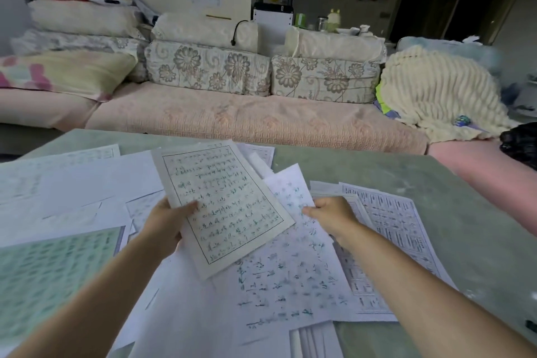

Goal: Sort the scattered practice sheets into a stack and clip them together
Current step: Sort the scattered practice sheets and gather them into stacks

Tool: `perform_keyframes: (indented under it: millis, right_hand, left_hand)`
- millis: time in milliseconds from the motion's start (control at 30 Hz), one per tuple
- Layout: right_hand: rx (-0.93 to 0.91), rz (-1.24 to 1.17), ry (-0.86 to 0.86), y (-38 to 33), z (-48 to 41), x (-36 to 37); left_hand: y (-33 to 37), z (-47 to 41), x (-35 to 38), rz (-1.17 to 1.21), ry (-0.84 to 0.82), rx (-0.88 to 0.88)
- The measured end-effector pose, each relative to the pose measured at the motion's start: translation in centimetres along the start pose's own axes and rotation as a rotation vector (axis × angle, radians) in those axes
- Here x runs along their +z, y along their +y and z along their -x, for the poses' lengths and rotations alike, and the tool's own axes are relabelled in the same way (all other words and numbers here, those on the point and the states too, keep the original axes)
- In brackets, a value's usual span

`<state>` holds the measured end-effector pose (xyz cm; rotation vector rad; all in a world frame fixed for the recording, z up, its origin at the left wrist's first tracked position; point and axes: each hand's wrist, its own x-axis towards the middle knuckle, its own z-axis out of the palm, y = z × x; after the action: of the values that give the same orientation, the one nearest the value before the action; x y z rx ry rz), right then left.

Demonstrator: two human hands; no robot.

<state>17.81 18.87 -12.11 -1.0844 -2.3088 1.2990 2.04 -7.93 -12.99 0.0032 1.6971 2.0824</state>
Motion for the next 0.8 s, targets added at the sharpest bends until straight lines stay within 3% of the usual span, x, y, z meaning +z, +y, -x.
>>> perform_keyframes:
  millis: [167, 300, 433, 633, 800]
  right_hand:
    - [-0.016, -0.065, 0.158, 0.2, -0.5, -0.7]
    - [-0.041, -0.144, 0.045, -0.2, 0.0, -0.6]
    - [-0.035, -0.032, -0.071, -0.2, 0.4, 1.7]
    - [0.081, -0.061, -0.186, -0.9, 0.8, 1.4]
    - [-0.006, -0.215, -0.255, -1.9, 1.2, -1.7]
  left_hand:
    - [0.3, -1.5, -1.8, -0.187, -0.039, -0.027]
    - [0.2, -1.1, -1.7, -0.262, -0.192, -0.121]
    - [-0.6, -0.1, 0.2, -0.321, -0.373, -0.19]
    - [-0.7, -0.9, 1.7, -0.414, -0.179, -0.096]
    - [2.2, 0.9, 2.9, -0.214, -0.231, -0.001]
